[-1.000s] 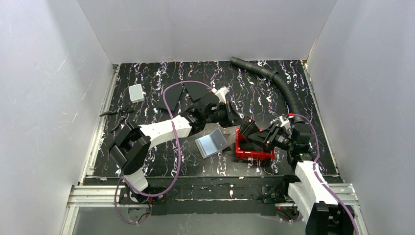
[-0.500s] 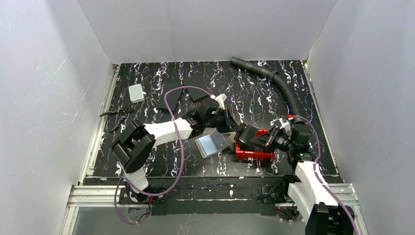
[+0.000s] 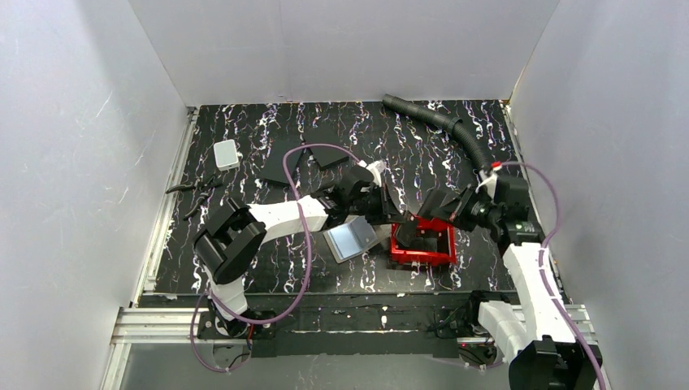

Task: Put the credit cards into the card holder
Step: Pick up the credit card from the storage box.

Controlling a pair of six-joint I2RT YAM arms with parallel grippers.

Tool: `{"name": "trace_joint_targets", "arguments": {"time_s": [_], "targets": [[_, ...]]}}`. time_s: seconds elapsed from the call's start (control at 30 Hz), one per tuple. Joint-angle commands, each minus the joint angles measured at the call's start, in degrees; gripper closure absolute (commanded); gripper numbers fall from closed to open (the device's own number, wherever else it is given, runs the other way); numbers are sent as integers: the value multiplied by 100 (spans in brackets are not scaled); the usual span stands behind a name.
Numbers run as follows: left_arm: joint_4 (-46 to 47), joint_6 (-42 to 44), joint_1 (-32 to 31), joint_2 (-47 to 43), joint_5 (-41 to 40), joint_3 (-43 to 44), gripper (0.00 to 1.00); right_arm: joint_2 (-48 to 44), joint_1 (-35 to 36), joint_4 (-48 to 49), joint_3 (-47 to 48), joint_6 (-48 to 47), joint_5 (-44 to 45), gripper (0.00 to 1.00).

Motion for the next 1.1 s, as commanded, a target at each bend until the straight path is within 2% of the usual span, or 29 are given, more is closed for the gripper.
{"name": "trace_joint_targets", "arguments": {"time_s": [0.0, 0.2, 0.27, 0.4, 0.5, 0.57, 0.63, 0.7, 0.77, 0.83, 0.87, 0.93, 0.97, 1.07], "targets": [[-511, 235, -173, 146, -83, 625, 100, 109, -21, -1258, 1131, -1094, 1044, 99], [-1360, 471, -296, 411, -367, 1129, 100, 229, -21, -1357, 1491, -1475, 1083, 99], [-1760, 591, -366, 428, -497, 1271, 90, 273, -21, -1330, 1503, -1538, 1011, 99], [-2112, 729, -401, 296, -574, 1365, 56, 439, -6, -1252, 1468, -1649, 710, 99], [-2360, 850, -401, 139, -581, 1473, 45, 570, 35, -1361, 1621, -1920, 818, 99], [-2442, 872, -380, -108, -563, 1514, 41, 838, 180, -1457, 1840, -2124, 763, 99], [-2634, 923, -295, -390, -566, 1531, 36, 1055, 662, -1291, 1942, -2121, 680, 99], [-2816, 976, 61, -1030, -495, 1098, 30, 1463, 1575, -1168, 2107, -2147, 689, 99], [-3153, 1067, 566, -1853, -544, 444, 29, 1817, 2273, -1006, 2282, -2091, 871, 99], [-4310, 1368, 1258, -2724, -754, 12, 28, 2243, 2457, -890, 2493, -2123, 863, 99], [-4775, 1372, 1574, -3030, -789, -190, 31, 2717, 2696, -1051, 2738, -2346, 679, 99], [-4750, 1138, 1906, -3192, -414, -692, 42, 3346, 3333, -1295, 3136, -2612, 729, 99], [-4454, 931, 2022, -3128, -147, -964, 51, 3790, 3753, -1404, 3400, -2717, 738, 99], [-3619, 496, 2050, -2941, 281, -1472, 61, 4440, 4116, -1664, 3878, -2850, 794, 99]]}}
